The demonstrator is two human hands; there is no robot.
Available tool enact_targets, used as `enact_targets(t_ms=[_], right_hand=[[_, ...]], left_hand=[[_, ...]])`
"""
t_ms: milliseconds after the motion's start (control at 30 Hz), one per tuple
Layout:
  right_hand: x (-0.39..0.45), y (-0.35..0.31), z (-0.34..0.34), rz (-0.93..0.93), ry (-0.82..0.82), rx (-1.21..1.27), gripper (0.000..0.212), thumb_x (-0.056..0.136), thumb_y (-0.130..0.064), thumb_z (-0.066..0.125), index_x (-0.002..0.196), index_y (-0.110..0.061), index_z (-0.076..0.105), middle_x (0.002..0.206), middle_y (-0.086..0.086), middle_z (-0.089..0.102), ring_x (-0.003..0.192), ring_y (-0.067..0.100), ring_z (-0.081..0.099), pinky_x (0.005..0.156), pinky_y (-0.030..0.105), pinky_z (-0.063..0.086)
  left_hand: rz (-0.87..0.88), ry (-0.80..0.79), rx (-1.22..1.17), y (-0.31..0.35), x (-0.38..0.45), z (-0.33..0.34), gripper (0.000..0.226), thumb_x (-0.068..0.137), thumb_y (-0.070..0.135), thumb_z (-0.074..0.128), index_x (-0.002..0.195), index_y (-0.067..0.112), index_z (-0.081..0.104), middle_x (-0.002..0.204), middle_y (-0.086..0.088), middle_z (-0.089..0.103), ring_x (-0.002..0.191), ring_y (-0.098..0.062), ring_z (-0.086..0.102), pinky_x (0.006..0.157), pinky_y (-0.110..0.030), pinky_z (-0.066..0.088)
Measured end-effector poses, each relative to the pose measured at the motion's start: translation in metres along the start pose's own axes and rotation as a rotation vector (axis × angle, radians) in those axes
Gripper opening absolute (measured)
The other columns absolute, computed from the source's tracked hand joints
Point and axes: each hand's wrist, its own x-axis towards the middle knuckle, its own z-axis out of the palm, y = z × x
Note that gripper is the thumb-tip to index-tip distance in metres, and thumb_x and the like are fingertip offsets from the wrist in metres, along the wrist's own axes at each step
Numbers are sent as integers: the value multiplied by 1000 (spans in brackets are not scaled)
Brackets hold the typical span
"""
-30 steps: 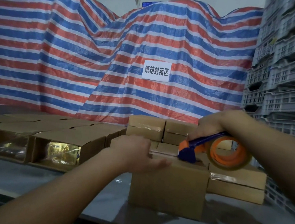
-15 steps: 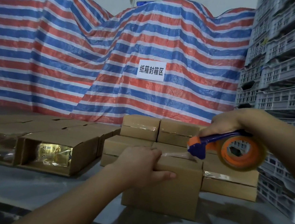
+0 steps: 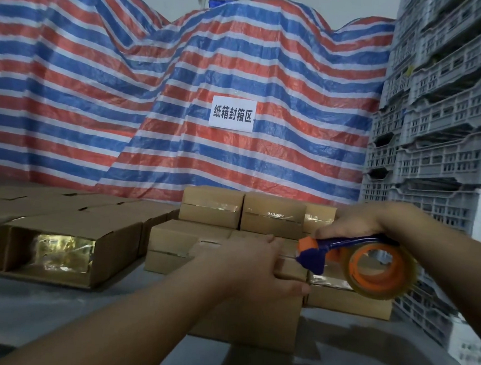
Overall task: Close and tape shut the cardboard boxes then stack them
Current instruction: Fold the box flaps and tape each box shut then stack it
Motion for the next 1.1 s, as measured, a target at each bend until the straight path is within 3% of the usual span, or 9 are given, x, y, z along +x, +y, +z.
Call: enact_targets(t_ms=[133,300,433,533,633,767,867,933,1100], right_hand=[[-2,5,4,-43,5,28,65,87,-74,49,106,-16,72,101,9,74,89,25,69,99,46,52],[-5,28,-1,-50,23,90,65,83,-79,47,79,-19,72,65,-5,69,56,9,62,74,30,50],[-15,49,-9,4,6,107,71,72,-83,54,87,-16,73,76,1,72,67,18,66,78,31,54],[-11,32,1,14,-17,-113,68,78,-83,51,92,-20,72,83,-2,74,72,16,70,82,36,57],[-9,-4,9,8,10,-280,55,83,-73,53,85,-21,67,74,-3,68,62,13,63,63,28,52],[-22,-36,-4,0,85,-482,44,87,-65,56,90,-21,62,73,-3,63,57,11,59,51,25,45],[-23,-49,15,2,1,-792,39,87,-62,59,91,-23,60,82,-3,62,67,12,57,59,26,45],[-19,-43,37,-24,-6,-871,35,91,-58,55,86,-23,55,84,-2,60,71,13,55,64,27,45],[-21,-4,76,-76,332,-694,49,99,-65,36,79,-23,54,74,-4,53,60,11,45,61,29,40]], left_hand=[[3,7,45,8,5,14,69,85,75,46,133,25,47,116,1,60,96,-16,56,72,-31,43],[8,35,107,5,5,14,70,84,78,41,128,25,51,110,2,61,93,-16,57,77,-34,48],[12,44,116,3,4,17,75,83,81,36,134,27,47,120,0,60,101,-19,57,83,-37,49],[41,59,93,4,4,18,76,85,79,36,145,34,34,133,1,55,112,-19,55,89,-38,45],[56,47,71,4,3,15,72,87,78,36,147,39,30,129,2,55,109,-18,55,88,-36,47],[41,14,56,5,3,14,72,86,77,37,147,39,30,130,1,54,110,-19,55,90,-38,48],[30,15,40,5,3,14,72,87,76,39,149,39,30,139,-1,51,118,-21,53,93,-37,44],[21,3,32,4,2,14,71,88,75,40,149,40,29,144,-1,47,123,-22,50,95,-38,41],[19,0,55,3,3,18,73,87,77,37,149,40,26,147,-3,44,124,-23,49,94,-39,41]])
